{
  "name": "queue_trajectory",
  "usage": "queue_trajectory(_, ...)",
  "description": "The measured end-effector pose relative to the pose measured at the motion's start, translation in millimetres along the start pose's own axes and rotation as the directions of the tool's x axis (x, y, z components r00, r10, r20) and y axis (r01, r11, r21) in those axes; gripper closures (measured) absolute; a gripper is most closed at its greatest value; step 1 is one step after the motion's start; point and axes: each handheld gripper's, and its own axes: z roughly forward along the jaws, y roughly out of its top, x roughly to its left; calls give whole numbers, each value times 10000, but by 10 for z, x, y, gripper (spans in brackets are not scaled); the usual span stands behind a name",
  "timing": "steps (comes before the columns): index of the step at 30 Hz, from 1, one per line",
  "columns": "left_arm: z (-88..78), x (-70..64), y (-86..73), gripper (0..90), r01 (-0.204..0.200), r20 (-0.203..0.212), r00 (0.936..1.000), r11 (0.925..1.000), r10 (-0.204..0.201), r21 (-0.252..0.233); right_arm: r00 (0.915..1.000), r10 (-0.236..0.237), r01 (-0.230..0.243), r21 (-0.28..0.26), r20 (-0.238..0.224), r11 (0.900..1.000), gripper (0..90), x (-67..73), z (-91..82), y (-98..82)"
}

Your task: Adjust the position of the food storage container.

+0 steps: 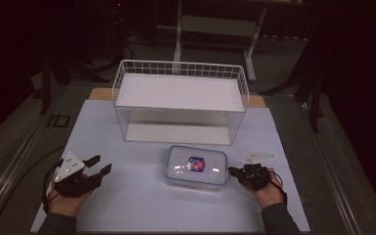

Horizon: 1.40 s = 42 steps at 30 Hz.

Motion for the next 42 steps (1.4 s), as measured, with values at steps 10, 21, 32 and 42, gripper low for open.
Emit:
queue_trajectory(10, 8, 0, -2, 482, -43, 30, 10000, 10000, 43, 53, 9999, 71, -75, -234, -136, 9997, 900, 122, 177, 121)
queue_trajectory(21, 19, -5, 2, 481, -100, 74, 9999, 9999, 99, 55, 9997, 140, -151, -562, -206, 9983, 900, 266, 406, 280)
queue_trajectory(32, 9, -3, 10, 481, -110, 96, 9999, 9999, 110, 1, 9999, 138, -134, -976, 36, 9951, 847, 339, 332, 297)
queue_trajectory(42, 26, -28, 53, 452, 580, 774, 9954, 9981, -564, -183, 9994, 275, -303, -1495, -203, 9883, 591, 391, 141, 354)
